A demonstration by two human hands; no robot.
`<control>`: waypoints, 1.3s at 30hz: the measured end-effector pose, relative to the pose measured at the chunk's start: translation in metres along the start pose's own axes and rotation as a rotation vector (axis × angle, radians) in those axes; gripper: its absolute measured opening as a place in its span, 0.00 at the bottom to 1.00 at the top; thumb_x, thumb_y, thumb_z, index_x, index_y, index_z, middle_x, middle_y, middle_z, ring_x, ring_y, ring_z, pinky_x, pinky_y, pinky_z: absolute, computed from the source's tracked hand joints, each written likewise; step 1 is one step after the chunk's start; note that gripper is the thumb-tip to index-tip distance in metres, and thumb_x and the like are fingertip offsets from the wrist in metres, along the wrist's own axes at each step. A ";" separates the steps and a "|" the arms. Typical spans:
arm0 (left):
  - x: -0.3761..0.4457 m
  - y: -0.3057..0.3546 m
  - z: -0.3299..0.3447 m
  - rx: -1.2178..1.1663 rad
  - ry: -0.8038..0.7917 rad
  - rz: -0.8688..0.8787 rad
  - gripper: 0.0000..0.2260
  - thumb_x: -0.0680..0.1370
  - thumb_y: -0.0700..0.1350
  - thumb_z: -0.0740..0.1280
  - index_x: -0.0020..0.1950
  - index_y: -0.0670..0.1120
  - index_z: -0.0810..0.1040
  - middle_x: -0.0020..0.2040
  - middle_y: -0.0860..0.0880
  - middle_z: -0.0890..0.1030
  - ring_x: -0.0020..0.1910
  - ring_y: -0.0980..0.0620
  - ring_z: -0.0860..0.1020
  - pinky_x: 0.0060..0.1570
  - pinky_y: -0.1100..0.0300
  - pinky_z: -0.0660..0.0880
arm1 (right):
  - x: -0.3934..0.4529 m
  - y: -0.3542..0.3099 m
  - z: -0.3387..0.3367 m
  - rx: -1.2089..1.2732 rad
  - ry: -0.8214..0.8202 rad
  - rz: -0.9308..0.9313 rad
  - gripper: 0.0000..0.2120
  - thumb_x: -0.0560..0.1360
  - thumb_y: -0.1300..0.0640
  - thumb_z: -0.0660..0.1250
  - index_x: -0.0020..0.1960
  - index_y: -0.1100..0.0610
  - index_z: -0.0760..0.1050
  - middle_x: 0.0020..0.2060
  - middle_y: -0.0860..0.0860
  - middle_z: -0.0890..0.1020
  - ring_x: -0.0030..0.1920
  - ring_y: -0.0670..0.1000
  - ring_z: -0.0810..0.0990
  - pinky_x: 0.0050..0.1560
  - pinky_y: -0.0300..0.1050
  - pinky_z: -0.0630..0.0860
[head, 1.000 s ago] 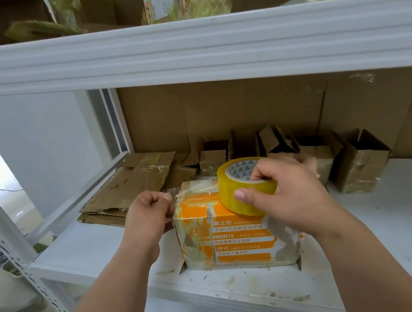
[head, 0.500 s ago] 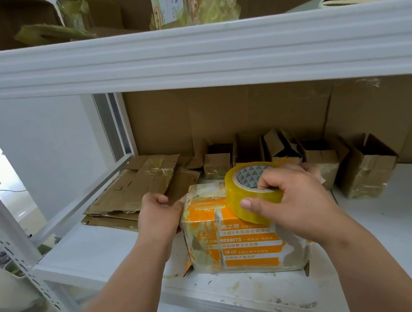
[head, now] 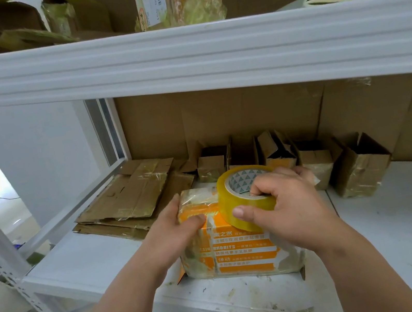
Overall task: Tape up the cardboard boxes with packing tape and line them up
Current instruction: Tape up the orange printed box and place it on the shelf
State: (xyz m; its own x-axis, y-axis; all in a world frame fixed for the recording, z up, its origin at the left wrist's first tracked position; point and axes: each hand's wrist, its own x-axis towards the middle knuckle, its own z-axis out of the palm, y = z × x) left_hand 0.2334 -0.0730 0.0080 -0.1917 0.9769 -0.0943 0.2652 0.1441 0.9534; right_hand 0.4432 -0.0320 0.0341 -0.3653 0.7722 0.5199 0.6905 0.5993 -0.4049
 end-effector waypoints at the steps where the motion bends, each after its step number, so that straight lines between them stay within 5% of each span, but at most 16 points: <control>1: 0.004 -0.004 0.000 -0.013 -0.007 -0.012 0.33 0.78 0.49 0.70 0.79 0.58 0.58 0.54 0.66 0.75 0.45 0.67 0.75 0.46 0.66 0.70 | 0.000 0.001 -0.001 0.002 -0.008 -0.003 0.24 0.62 0.26 0.57 0.32 0.48 0.66 0.32 0.40 0.74 0.48 0.37 0.69 0.58 0.47 0.56; 5: 0.011 -0.009 -0.004 0.159 -0.037 0.040 0.55 0.65 0.63 0.77 0.80 0.58 0.44 0.67 0.60 0.73 0.56 0.62 0.77 0.52 0.66 0.73 | -0.002 0.005 -0.006 -0.003 -0.082 -0.026 0.21 0.64 0.30 0.59 0.36 0.49 0.71 0.35 0.39 0.75 0.50 0.37 0.70 0.60 0.45 0.54; 8: 0.015 0.000 -0.004 0.416 0.019 0.131 0.58 0.63 0.66 0.77 0.81 0.56 0.44 0.80 0.57 0.56 0.74 0.55 0.65 0.68 0.58 0.67 | -0.002 0.005 -0.013 0.024 -0.165 -0.045 0.12 0.64 0.41 0.64 0.38 0.49 0.73 0.38 0.40 0.76 0.53 0.38 0.69 0.64 0.42 0.51; 10: 0.020 0.003 -0.005 0.487 -0.005 0.141 0.58 0.63 0.65 0.78 0.81 0.55 0.44 0.81 0.58 0.52 0.76 0.55 0.61 0.72 0.56 0.64 | -0.003 0.007 -0.017 0.046 -0.207 -0.047 0.10 0.63 0.45 0.63 0.38 0.49 0.74 0.39 0.40 0.76 0.55 0.38 0.68 0.64 0.39 0.49; 16: 0.025 -0.008 0.002 0.188 -0.077 0.092 0.49 0.72 0.55 0.76 0.81 0.58 0.45 0.79 0.56 0.58 0.70 0.54 0.69 0.63 0.59 0.70 | -0.005 0.018 -0.022 0.096 -0.204 -0.075 0.10 0.63 0.42 0.66 0.39 0.47 0.77 0.44 0.36 0.77 0.57 0.36 0.68 0.63 0.38 0.49; 21: 0.024 -0.013 0.002 0.096 -0.104 0.082 0.51 0.71 0.53 0.77 0.80 0.60 0.42 0.72 0.56 0.68 0.57 0.59 0.79 0.46 0.71 0.75 | -0.001 0.028 -0.026 0.040 -0.192 -0.106 0.21 0.61 0.31 0.63 0.40 0.47 0.75 0.50 0.31 0.76 0.63 0.30 0.62 0.63 0.39 0.47; 25: 0.019 -0.017 0.005 0.083 -0.078 0.094 0.54 0.68 0.55 0.78 0.79 0.61 0.41 0.69 0.57 0.71 0.53 0.64 0.80 0.45 0.71 0.76 | 0.005 0.035 -0.029 0.013 -0.237 -0.079 0.25 0.58 0.24 0.60 0.40 0.45 0.71 0.57 0.32 0.75 0.66 0.34 0.64 0.70 0.45 0.50; 29: 0.011 -0.017 0.007 0.098 -0.081 0.091 0.57 0.64 0.58 0.78 0.80 0.61 0.41 0.69 0.57 0.70 0.55 0.60 0.80 0.46 0.71 0.77 | 0.005 0.033 -0.028 0.095 -0.197 -0.076 0.24 0.58 0.25 0.64 0.37 0.44 0.70 0.51 0.36 0.78 0.65 0.41 0.69 0.66 0.52 0.67; 33: 0.003 -0.021 0.009 0.058 -0.077 0.074 0.54 0.67 0.55 0.78 0.79 0.62 0.41 0.67 0.59 0.72 0.53 0.65 0.80 0.44 0.72 0.76 | 0.002 0.026 -0.032 0.142 -0.188 -0.084 0.24 0.54 0.24 0.64 0.34 0.44 0.68 0.47 0.30 0.72 0.63 0.39 0.68 0.66 0.49 0.65; 39: -0.006 -0.036 0.016 0.045 -0.119 0.051 0.54 0.67 0.55 0.78 0.79 0.62 0.42 0.65 0.65 0.70 0.55 0.65 0.79 0.49 0.70 0.76 | 0.001 0.015 -0.033 0.132 -0.139 -0.159 0.30 0.53 0.23 0.64 0.32 0.50 0.68 0.34 0.41 0.73 0.50 0.39 0.70 0.61 0.45 0.61</control>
State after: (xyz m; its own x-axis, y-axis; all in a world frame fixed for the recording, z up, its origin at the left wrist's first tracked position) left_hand 0.2406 -0.0818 -0.0305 -0.0638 0.9946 -0.0816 0.3146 0.0976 0.9442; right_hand 0.4741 -0.0296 0.0536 -0.5520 0.6818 0.4801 0.5328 0.7313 -0.4258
